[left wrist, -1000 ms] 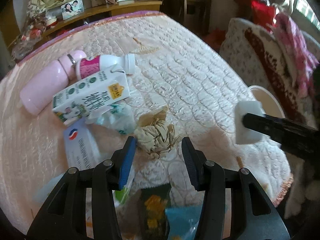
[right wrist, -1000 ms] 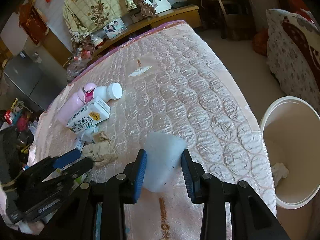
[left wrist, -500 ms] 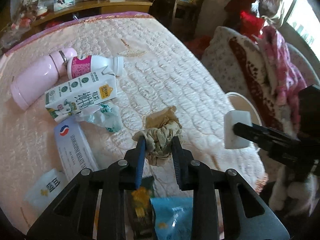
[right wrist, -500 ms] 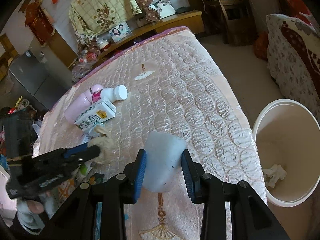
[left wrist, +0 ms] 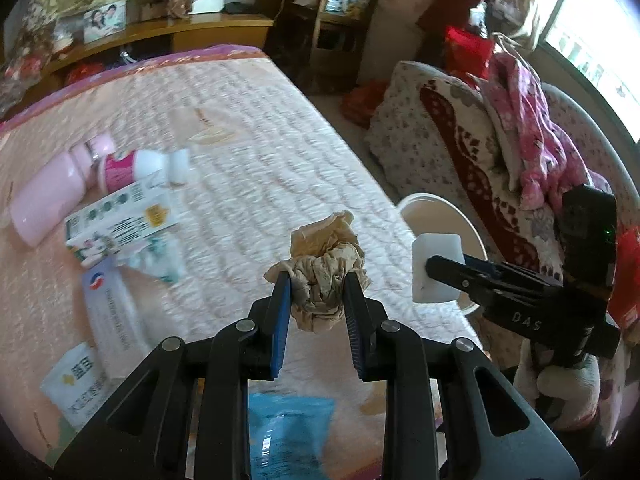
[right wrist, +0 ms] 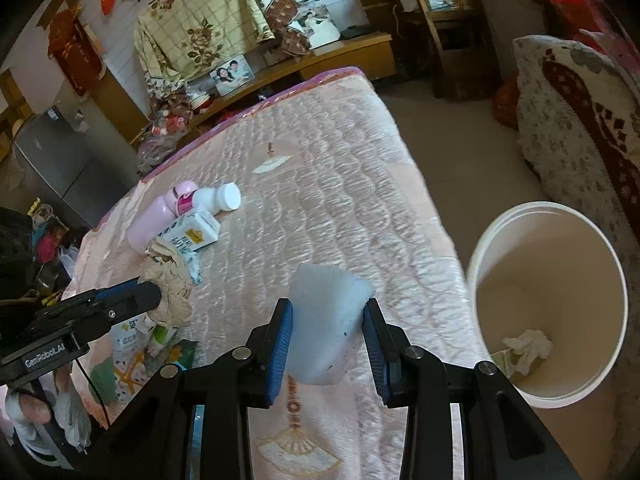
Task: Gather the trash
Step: 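Carry paper and foam block over the bucket and open both tools, then move both open tools back toward the wrappers on the bed, then grasp the green towel with the left tool while the right tool grasps the blue snack bag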
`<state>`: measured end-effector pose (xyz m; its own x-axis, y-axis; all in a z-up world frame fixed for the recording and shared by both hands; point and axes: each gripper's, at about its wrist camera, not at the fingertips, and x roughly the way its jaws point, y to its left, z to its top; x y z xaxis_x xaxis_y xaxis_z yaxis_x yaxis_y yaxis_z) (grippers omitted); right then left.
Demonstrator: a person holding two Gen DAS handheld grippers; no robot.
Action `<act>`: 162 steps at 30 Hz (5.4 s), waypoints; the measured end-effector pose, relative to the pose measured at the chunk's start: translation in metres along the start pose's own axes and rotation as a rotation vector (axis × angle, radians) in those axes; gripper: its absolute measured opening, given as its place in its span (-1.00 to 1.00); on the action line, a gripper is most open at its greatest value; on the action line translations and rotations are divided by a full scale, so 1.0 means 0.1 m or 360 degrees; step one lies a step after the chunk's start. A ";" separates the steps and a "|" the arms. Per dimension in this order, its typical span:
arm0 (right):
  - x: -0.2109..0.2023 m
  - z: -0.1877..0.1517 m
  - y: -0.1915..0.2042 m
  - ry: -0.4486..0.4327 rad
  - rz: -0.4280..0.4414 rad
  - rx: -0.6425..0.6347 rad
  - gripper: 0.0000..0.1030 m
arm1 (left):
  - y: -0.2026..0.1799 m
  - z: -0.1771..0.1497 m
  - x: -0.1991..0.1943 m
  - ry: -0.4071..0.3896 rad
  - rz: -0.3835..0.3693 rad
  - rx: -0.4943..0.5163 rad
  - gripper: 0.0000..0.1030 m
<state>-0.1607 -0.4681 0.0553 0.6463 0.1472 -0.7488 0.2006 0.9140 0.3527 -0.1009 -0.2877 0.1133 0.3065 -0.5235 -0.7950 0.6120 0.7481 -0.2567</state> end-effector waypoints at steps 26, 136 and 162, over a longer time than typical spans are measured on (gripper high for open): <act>-0.48 -0.14 -1.26 -0.0072 -0.0309 0.0223 -0.32 | -1.35 0.32 0.80 0.0093 -0.0049 0.0284 -0.54; 0.53 -1.14 1.44 0.0393 0.0223 -0.0238 0.54 | 1.74 -1.69 -1.03 -0.0077 0.0363 -0.0241 0.24; 0.89 -1.06 1.81 0.0386 0.0041 -0.0407 0.55 | 1.83 -1.74 -0.79 0.0098 0.0518 -0.0075 0.25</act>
<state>-0.1450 -0.2497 -0.0070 0.4487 0.2290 -0.8638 -0.0243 0.9694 0.2444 -0.1401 -0.0387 0.0341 0.4348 -0.2294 -0.8708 0.4545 0.8907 -0.0077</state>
